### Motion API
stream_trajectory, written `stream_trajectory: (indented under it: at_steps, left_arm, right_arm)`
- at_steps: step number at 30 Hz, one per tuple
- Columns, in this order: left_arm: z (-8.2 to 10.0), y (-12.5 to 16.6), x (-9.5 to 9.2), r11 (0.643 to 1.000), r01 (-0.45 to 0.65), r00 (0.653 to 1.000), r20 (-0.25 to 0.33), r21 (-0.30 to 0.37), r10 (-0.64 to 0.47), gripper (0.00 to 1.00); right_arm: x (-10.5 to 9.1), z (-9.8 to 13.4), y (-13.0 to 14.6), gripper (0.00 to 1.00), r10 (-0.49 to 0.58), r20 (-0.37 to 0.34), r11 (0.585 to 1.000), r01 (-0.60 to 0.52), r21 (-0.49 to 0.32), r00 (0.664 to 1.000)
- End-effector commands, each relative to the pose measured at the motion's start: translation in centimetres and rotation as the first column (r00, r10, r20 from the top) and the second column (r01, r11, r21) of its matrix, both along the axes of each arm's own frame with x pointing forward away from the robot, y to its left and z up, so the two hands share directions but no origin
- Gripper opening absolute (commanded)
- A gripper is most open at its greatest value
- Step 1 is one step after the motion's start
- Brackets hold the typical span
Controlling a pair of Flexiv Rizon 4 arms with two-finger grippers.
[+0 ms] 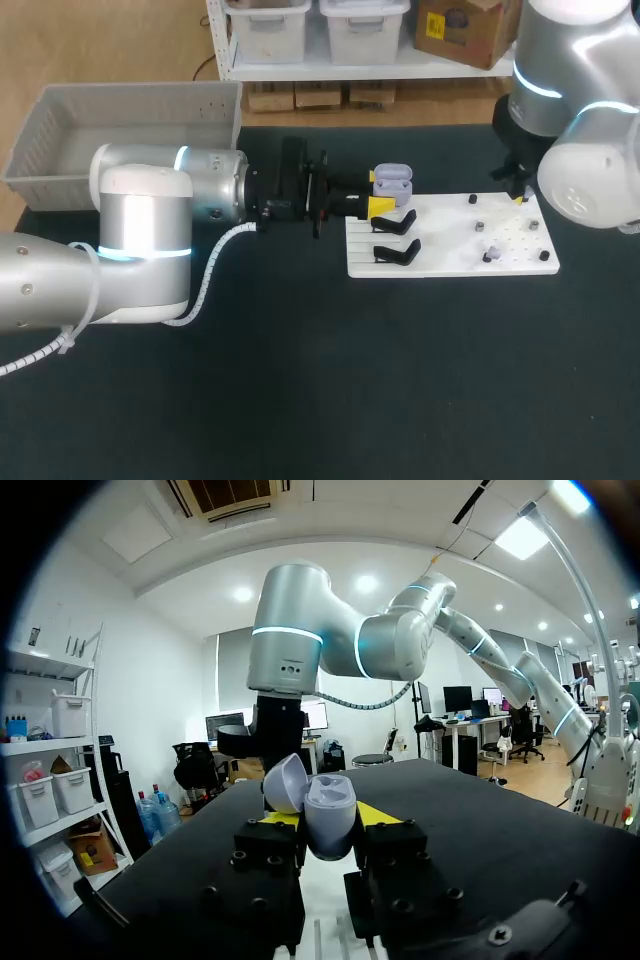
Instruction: Pick up each earbud case from the left stands, insert the matching earbuds, close the lid, and place the case in the box.
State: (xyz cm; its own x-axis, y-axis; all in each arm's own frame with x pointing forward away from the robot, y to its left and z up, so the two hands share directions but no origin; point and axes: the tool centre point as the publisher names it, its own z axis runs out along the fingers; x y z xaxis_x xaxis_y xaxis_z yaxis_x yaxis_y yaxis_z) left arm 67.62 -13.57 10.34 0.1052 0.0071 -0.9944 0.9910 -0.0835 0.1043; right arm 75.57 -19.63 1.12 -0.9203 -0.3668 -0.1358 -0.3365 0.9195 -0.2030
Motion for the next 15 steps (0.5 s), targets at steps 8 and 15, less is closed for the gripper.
stream_trajectory:
  at_steps: [8,15]
  left_arm:
    - [-0.07,0.02,-0.02,1.000,-0.002,1.000,0.002,-0.002,0.002,0.00]
    - [-0.07,0.02,-0.02,1.000,-0.002,1.000,0.002,-0.002,0.002,0.00]
  right_arm:
    - [0.00,-0.19,-0.21,0.32,-0.009,0.004,1.000,0.009,-0.001,1.000]
    - [-0.01,-0.31,-0.23,0.31,-0.009,0.002,1.000,0.009,-0.003,1.000]
